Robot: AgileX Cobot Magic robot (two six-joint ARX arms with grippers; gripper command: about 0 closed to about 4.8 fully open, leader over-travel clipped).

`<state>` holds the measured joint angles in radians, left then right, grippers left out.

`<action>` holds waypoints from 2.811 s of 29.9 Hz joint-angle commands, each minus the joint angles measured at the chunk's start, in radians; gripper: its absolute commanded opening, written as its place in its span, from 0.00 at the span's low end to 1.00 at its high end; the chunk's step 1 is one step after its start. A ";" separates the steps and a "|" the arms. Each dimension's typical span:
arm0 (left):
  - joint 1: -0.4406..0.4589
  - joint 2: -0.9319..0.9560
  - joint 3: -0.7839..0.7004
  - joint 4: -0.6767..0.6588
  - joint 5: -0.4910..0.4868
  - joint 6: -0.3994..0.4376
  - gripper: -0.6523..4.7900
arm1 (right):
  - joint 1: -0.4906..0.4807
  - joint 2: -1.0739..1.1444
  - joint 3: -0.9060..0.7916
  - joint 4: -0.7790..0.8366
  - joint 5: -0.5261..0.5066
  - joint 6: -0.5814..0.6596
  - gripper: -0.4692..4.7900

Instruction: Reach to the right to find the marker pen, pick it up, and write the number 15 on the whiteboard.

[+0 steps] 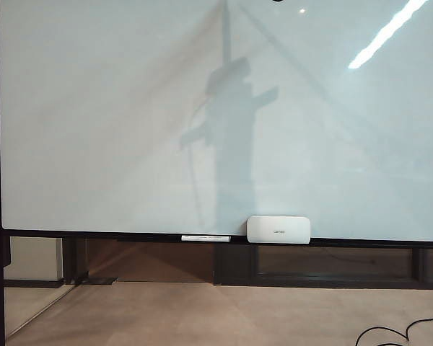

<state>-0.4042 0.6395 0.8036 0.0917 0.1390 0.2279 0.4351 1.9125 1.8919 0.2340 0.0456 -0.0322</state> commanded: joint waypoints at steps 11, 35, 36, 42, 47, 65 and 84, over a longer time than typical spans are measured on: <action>0.000 -0.001 0.002 0.013 0.003 0.005 0.11 | -0.016 0.000 0.008 0.017 0.001 -0.003 0.09; 0.000 -0.001 0.002 0.013 0.003 0.008 0.11 | -0.035 0.020 0.010 -0.002 0.003 -0.001 0.09; 0.000 -0.001 0.002 0.013 0.003 0.008 0.11 | -0.035 0.020 0.010 -0.009 0.005 -0.001 0.09; 0.000 -0.002 0.002 0.013 0.003 0.008 0.11 | -0.035 0.022 0.010 -0.072 0.027 0.002 0.09; 0.000 -0.003 0.003 0.015 0.003 0.008 0.11 | -0.036 0.029 0.007 -0.142 0.029 0.003 0.09; 0.000 -0.016 0.003 0.014 -0.007 0.008 0.11 | -0.050 0.085 0.004 -0.285 0.042 0.033 0.09; 0.000 -0.027 0.004 0.015 -0.004 0.007 0.11 | -0.052 0.090 -0.007 -0.333 0.023 0.027 0.09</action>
<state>-0.4042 0.6235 0.8036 0.0933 0.1310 0.2348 0.3836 2.0121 1.8805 -0.1158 0.0532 -0.0116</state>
